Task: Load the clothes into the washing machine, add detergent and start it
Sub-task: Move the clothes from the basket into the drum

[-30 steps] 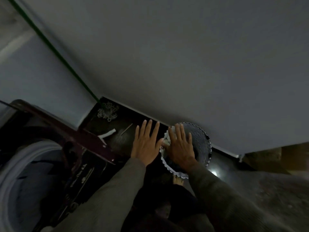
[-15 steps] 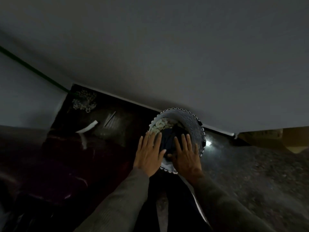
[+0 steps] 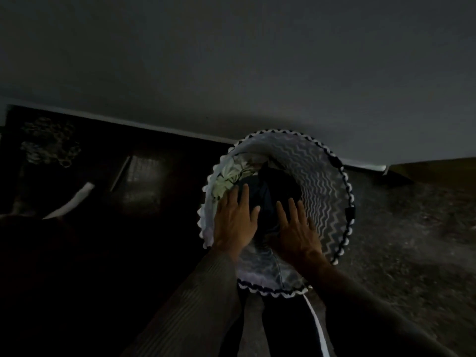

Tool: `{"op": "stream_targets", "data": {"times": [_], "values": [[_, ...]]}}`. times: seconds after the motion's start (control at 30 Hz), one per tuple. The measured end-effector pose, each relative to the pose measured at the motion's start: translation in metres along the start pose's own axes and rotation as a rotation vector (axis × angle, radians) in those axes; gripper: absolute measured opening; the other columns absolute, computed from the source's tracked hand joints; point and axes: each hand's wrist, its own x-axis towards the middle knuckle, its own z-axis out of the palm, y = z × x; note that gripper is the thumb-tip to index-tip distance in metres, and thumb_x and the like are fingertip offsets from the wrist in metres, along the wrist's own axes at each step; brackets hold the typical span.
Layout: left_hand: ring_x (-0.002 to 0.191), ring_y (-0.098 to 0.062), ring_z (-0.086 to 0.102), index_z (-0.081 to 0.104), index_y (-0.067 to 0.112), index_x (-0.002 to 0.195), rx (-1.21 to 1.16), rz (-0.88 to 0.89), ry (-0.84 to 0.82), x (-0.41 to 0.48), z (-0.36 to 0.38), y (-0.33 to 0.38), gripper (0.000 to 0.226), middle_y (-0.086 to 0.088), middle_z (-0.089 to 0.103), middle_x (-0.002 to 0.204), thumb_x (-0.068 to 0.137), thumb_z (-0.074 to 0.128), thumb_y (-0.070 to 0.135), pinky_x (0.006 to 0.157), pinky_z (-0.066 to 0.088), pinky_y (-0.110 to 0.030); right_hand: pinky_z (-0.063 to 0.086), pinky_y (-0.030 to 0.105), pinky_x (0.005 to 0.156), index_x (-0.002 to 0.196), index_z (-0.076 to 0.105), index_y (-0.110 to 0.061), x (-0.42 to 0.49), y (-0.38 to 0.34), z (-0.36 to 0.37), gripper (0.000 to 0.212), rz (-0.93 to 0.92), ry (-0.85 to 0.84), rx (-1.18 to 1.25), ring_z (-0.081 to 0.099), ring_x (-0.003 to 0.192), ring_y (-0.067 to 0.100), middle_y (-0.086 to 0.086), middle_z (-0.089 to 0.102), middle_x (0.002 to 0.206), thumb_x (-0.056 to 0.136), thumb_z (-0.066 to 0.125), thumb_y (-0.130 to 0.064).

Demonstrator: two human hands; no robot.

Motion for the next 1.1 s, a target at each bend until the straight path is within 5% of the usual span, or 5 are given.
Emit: {"op": "stream_targets", "data": {"times": [0.27,0.47,0.6,0.77,1.1], "values": [[0.147,-0.034,0.02,0.014,0.019,0.157,-0.146,-0.151,-0.149,0.089,0.082,-0.032,0.071,-0.014,0.019,0.161,0.1,0.046,0.044,0.117,0.027,-0.047,0.034,0.057,0.112,0.153,-0.02,-0.034,0.1,0.007,0.059,0.114,0.194,-0.192,0.283,0.008,0.148,0.043,0.014,-0.014,0.163,0.082,0.066,-0.059],[0.147,-0.04,0.018,0.003,0.038,0.156,-0.356,-0.215,-0.378,0.111,0.127,-0.041,0.089,-0.018,0.014,0.162,0.09,0.063,0.048,0.116,0.029,-0.054,0.017,0.063,0.117,0.154,-0.012,-0.039,0.143,0.01,0.104,0.096,0.191,-0.273,0.298,0.0,0.146,0.05,0.02,-0.009,0.162,0.083,0.047,-0.068],[0.144,-0.033,0.03,0.026,0.026,0.154,-0.445,-0.247,-0.325,0.112,0.138,-0.034,0.078,-0.011,0.031,0.157,0.09,0.067,0.041,0.117,0.031,-0.044,0.013,0.05,0.12,0.157,0.01,-0.029,0.15,0.019,0.109,0.078,0.161,-0.106,0.286,0.016,0.147,0.041,0.019,0.014,0.161,0.094,0.051,-0.053],[0.138,-0.03,0.041,0.046,0.014,0.145,-0.673,-0.351,-0.253,0.107,0.124,-0.024,0.058,-0.009,0.047,0.149,0.093,0.065,0.032,0.113,0.037,-0.04,0.043,0.028,0.095,0.132,0.053,0.007,0.146,0.02,0.082,0.045,0.08,0.087,0.461,0.05,0.127,0.042,0.027,0.056,0.133,0.096,0.052,-0.02],[0.118,-0.019,0.058,0.045,0.035,0.143,-0.928,-0.3,-0.211,0.068,0.074,0.005,0.086,0.005,0.061,0.127,0.064,0.07,0.01,0.101,0.051,-0.038,0.046,0.022,0.089,0.113,0.069,-0.012,0.11,-0.005,0.017,0.023,0.263,0.282,1.108,0.062,0.111,0.025,0.009,0.069,0.115,0.095,0.055,-0.007]]}}
